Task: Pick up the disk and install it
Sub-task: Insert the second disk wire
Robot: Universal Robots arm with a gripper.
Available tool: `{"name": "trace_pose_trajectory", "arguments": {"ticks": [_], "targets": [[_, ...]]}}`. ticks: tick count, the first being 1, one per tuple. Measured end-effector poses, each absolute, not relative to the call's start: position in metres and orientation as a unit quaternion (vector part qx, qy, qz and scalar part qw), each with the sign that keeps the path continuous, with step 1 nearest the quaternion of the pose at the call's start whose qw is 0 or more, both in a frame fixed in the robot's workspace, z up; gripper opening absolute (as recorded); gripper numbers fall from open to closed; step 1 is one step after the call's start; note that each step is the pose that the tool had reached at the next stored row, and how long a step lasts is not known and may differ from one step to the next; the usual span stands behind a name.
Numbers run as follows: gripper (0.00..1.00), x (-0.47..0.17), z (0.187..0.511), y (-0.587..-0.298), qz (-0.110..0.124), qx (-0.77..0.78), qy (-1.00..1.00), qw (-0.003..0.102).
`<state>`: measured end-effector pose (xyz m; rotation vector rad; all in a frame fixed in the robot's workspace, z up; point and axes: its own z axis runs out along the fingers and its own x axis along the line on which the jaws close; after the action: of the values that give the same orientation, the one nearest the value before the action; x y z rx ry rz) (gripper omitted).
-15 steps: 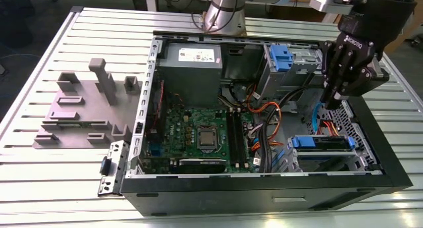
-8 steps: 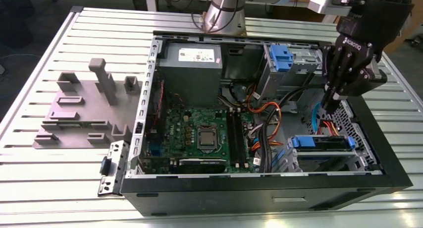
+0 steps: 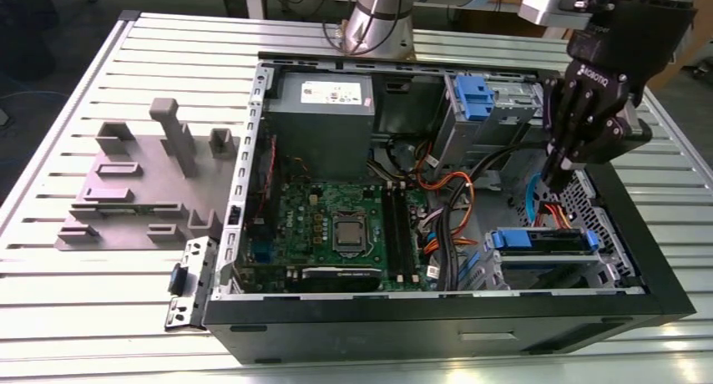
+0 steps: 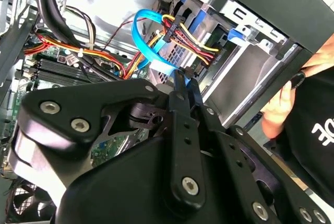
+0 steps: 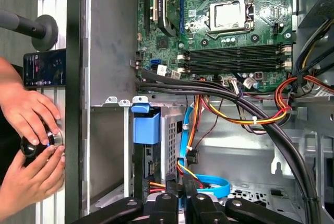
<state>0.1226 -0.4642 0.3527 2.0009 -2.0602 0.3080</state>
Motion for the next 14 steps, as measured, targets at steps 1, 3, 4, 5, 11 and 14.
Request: {"name": "trace_pose_trajectory", "arguments": {"ticks": [1, 3, 4, 5, 11, 14], "targets": [[0.16, 0.123, 0.352, -0.465, 0.105, 0.687, -0.708, 0.125], [0.16, 0.122, 0.352, -0.466, 0.098, 0.689, -0.709, 0.117], [0.16, 0.122, 0.352, -0.467, 0.093, 0.69, -0.709, 0.112], [0.16, 0.122, 0.352, -0.468, 0.088, 0.69, -0.71, 0.107], [0.16, 0.122, 0.351, -0.477, 0.078, 0.692, -0.712, 0.092], [0.16, 0.121, 0.35, -0.48, 0.079, 0.692, -0.712, 0.091]]}}
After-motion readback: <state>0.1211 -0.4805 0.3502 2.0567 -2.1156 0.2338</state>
